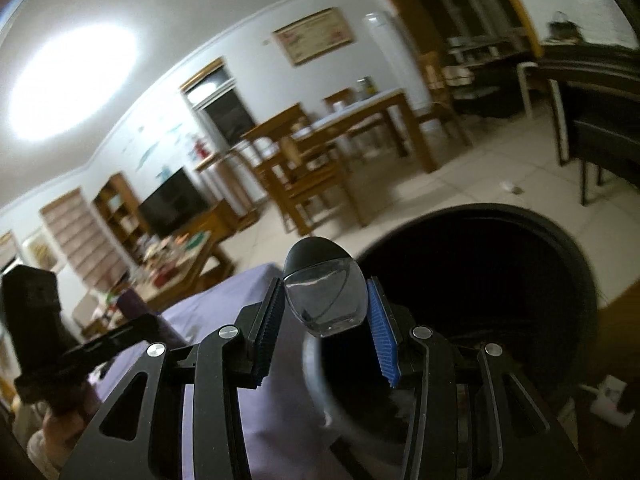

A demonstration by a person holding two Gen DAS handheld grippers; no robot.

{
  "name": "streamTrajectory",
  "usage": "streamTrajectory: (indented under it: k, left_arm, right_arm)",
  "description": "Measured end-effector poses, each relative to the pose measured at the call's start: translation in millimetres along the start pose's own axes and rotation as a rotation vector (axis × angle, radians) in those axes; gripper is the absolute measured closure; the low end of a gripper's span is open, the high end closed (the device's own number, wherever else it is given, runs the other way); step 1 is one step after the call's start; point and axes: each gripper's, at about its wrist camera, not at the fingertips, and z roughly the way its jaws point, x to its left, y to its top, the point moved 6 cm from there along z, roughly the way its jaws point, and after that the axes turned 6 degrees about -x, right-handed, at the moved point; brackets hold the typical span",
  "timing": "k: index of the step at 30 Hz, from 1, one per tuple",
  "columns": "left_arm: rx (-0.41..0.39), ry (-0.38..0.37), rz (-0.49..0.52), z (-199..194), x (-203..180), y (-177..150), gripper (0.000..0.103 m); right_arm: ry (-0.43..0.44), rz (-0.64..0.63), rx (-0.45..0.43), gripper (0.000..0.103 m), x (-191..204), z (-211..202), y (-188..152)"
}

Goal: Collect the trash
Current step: 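Carry the purple tube and glass bottle to the bin and release both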

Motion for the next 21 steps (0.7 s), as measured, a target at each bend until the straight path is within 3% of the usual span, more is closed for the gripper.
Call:
streamTrajectory:
  k: [9,21]
  left_arm:
    - [0.052,-0.071,0.041,76.2,-51.9,-0.3,0.073]
    - [0.100,-0.065,0.075,112.5,-63.9,-5.2,0.072]
  right_arm:
    - [-0.093,0.096,-0.014,0.061,-90.7,-9.4,-2.8]
    - [-0.100,0.147,0.003,0.060,-129.7,11.7,-7.6]
